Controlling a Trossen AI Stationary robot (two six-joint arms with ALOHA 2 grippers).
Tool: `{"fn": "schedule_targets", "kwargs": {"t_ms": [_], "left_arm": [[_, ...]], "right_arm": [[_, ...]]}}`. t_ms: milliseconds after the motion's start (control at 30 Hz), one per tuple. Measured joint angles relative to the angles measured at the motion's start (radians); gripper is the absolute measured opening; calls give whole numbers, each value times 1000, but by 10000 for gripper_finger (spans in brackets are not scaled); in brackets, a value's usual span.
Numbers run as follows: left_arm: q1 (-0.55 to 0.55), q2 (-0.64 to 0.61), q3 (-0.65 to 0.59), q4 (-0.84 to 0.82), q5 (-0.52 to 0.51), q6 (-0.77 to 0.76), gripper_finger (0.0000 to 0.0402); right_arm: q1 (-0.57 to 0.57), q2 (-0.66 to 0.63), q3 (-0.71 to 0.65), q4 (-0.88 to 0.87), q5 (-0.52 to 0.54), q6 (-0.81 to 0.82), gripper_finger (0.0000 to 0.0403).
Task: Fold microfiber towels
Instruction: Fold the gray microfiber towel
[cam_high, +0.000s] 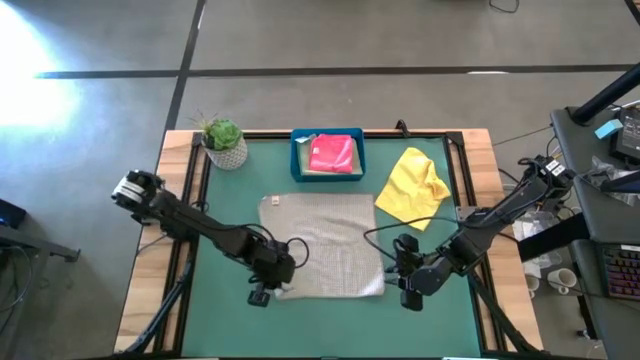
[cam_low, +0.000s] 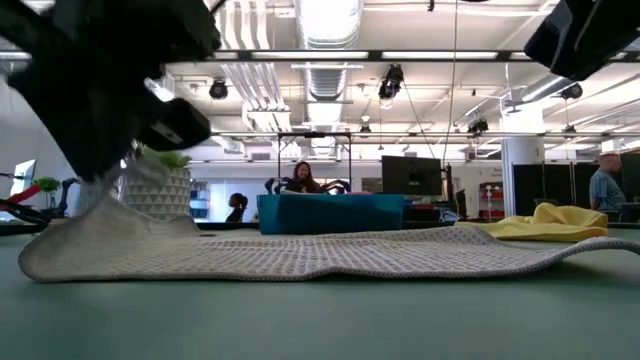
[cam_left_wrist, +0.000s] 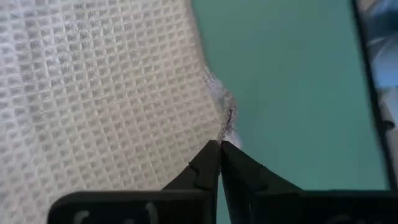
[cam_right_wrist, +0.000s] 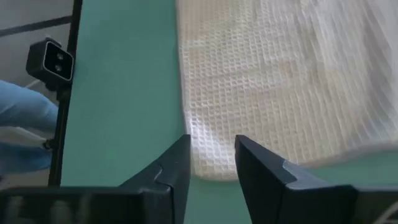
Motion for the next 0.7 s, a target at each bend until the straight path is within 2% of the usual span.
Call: {"fn": "schedule_targets", "kwargs": {"t_ms": [233, 467, 700], "left_arm": [[-52, -80, -6, -88, -55, -114, 0], [-94, -87, -7, -126, -78, -158, 0], [-100, -87, -8, -137, -77, -183, 0]], "right_arm": [[0, 121, -3, 84, -23, -118, 144], [0, 277, 1, 104, -75, -95, 152], [0, 370, 2, 152, -111, -46, 153]]}}
